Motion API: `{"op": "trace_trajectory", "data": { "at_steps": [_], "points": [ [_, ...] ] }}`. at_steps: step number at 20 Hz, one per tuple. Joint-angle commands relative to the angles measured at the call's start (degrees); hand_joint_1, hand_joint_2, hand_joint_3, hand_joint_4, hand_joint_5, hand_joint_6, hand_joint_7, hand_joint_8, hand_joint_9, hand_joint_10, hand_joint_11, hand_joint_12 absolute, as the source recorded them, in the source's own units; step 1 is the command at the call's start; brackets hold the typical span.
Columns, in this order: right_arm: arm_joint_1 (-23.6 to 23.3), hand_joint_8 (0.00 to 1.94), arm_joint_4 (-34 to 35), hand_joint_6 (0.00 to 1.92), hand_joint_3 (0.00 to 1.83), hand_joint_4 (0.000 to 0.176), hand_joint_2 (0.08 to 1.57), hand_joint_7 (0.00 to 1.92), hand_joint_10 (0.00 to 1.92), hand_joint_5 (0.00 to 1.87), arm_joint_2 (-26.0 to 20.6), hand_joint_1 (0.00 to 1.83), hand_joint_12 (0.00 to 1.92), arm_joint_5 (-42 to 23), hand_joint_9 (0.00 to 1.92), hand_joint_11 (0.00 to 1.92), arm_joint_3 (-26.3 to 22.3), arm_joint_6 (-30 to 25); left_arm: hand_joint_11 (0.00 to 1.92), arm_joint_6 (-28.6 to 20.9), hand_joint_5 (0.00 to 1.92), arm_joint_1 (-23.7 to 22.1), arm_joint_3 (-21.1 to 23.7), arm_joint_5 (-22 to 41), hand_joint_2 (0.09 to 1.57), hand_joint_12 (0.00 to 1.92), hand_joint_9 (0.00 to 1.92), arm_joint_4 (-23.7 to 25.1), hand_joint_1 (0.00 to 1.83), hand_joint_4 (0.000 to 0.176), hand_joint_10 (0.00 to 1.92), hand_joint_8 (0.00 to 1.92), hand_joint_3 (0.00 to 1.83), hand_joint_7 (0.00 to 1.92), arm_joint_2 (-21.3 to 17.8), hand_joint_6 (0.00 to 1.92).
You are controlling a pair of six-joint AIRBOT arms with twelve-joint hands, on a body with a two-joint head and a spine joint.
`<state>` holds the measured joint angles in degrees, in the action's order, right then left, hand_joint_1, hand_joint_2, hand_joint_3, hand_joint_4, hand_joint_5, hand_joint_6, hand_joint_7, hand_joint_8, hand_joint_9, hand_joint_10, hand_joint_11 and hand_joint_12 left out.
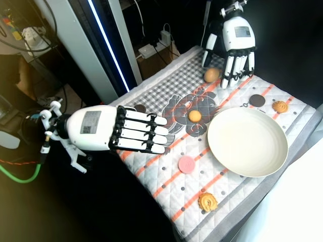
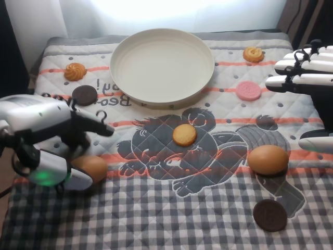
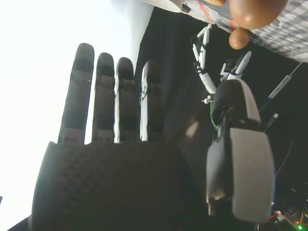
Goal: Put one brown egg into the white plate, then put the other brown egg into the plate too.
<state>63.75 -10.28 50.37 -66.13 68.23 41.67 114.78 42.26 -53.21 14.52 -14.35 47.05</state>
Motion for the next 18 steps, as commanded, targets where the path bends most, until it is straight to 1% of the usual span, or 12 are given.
{"op": "trace_trajectory", "data": {
  "at_steps": [1, 2, 4, 5, 7, 11, 12, 13, 14, 15, 16, 18],
  "points": [
    [-0.43, 0.01, 1.86, 0.0, 0.01, 0.059, 1.14, 0.36, 0.01, 0.41, 0.1, 0.37, 0.1, -6.56, 0.36, 0.38, 0.34, -0.19, 0.28, -0.16, 0.59, -0.49, -0.42, 3.35, 0.97, 1.21, 0.88, -0.16, 0.85, 0.112, 0.28, 0.01, 0.0, 0.88, 0.26, 0.01],
    [-0.43, 0.0, 1.87, 0.0, 0.0, 0.056, 1.14, 0.36, 0.01, 0.41, 0.1, 0.38, 0.1, -6.56, 0.36, 0.38, 0.34, -0.19, 0.27, -0.16, 0.63, -0.37, -0.57, 3.2, 0.96, 1.28, 0.79, -0.22, 0.88, 0.107, 0.58, 0.01, 0.0, 0.91, 0.56, 0.01],
    [-0.41, 0.0, 1.87, 0.01, 0.0, 0.051, 1.14, 0.36, 0.01, 0.42, 0.11, 0.39, 0.1, -6.56, 0.37, 0.39, 0.33, -0.19, 0.23, -0.16, 0.66, -0.3, -0.58, 3.21, 0.95, 1.43, 0.65, -0.22, 0.97, 0.087, 0.92, 0.03, 0.0, 0.97, 0.98, 0.0],
    [-0.38, 0.0, 1.87, 0.0, 0.0, 0.053, 1.14, 0.36, 0.01, 0.42, 0.12, 0.4, 0.09, -6.56, 0.37, 0.39, 0.34, -0.19, 0.24, -0.15, 0.66, -0.28, -0.62, 3.04, 0.96, 1.44, 0.63, -0.08, 1.0, 0.082, 0.97, 0.03, 0.0, 0.98, 1.22, 0.0],
    [-0.39, 0.01, 1.88, 0.0, 0.0, 0.057, 1.15, 0.37, 0.01, 0.42, 0.14, 0.41, 0.09, -6.57, 0.37, 0.39, 0.4, -0.19, 0.27, -0.14, 0.75, -0.28, -0.68, 2.7, 1.02, 1.46, 0.67, 0.08, 1.02, 0.05, 0.98, 0.06, 0.0, 1.04, 1.37, 0.01],
    [-0.39, 0.01, 1.89, 0.0, 0.0, 0.045, 1.16, 0.38, 0.01, 0.43, 0.19, 0.41, 0.08, -6.57, 0.38, 0.4, 0.43, -0.19, 0.28, -0.14, 0.9, -0.02, -0.9, 2.35, 1.01, 1.48, 0.67, -0.18, 1.03, 0.008, 0.98, 0.07, 0.0, 1.06, 1.69, 0.01],
    [-0.39, 0.01, 1.9, 0.0, 0.0, 0.048, 1.16, 0.39, 0.01, 0.43, 0.23, 0.41, 0.08, -6.57, 0.39, 0.4, 0.43, -0.19, 0.29, -0.16, 1.06, 0.2, -0.94, 2.35, 1.05, 1.48, 0.69, -0.22, 1.05, 0.131, 0.96, 0.07, 0.0, 1.08, 1.84, 0.62],
    [-0.39, 0.01, 1.9, 0.0, 0.01, 0.052, 1.16, 0.39, 0.01, 0.43, 0.23, 0.41, 0.08, -6.57, 0.38, 0.39, 0.44, -0.19, 0.32, -0.16, 1.05, 0.26, -0.96, 2.34, 1.07, 1.48, 0.73, -0.22, 1.06, 0.115, 0.95, 0.09, 0.0, 1.12, 1.89, 0.81],
    [-0.39, 0.01, 1.9, 0.0, 0.0, 0.053, 1.16, 0.39, 0.01, 0.43, 0.23, 0.41, 0.08, -6.57, 0.39, 0.39, 0.45, -0.19, 0.35, -0.16, 1.11, 0.3, -1.01, 2.32, 1.1, 1.55, 0.74, -0.22, 1.22, 0.0, 1.09, 1.03, 0.0, 0.98, 1.96, 0.56],
    [-0.39, 0.01, 1.91, 0.0, 0.0, 0.056, 1.16, 0.4, 0.01, 0.43, 0.23, 0.42, 0.07, -6.57, 0.39, 0.4, 0.47, -0.19, 0.38, -0.17, 1.14, 0.29, -1.11, 2.33, 1.1, 1.58, 0.75, -0.24, 1.26, 0.0, 1.17, 1.23, 0.0, 0.95, 2.02, 0.47],
    [-0.39, 0.01, 1.91, 0.0, 0.0, 0.06, 1.15, 0.4, 0.01, 0.43, 0.23, 0.42, 0.07, -6.57, 0.39, 0.4, 0.47, -0.19, 0.48, -0.18, 1.16, 0.24, -1.22, 2.44, 1.1, 1.55, 0.8, -0.39, 1.27, 0.0, 1.19, 1.25, 0.0, 0.96, 2.06, 0.39],
    [-0.39, 0.01, 1.91, 0.01, 0.0, 0.05, 1.16, 0.4, 0.01, 0.44, 0.23, 0.42, 0.07, -6.57, 0.4, 0.41, 0.46, -0.19, 0.62, -0.18, 1.17, -0.06, -1.83, 3.9, 1.1, 1.44, 0.81, -1.85, 1.27, 0.0, 1.22, 1.27, 0.0, 0.96, 2.23, 0.36]
  ]
}}
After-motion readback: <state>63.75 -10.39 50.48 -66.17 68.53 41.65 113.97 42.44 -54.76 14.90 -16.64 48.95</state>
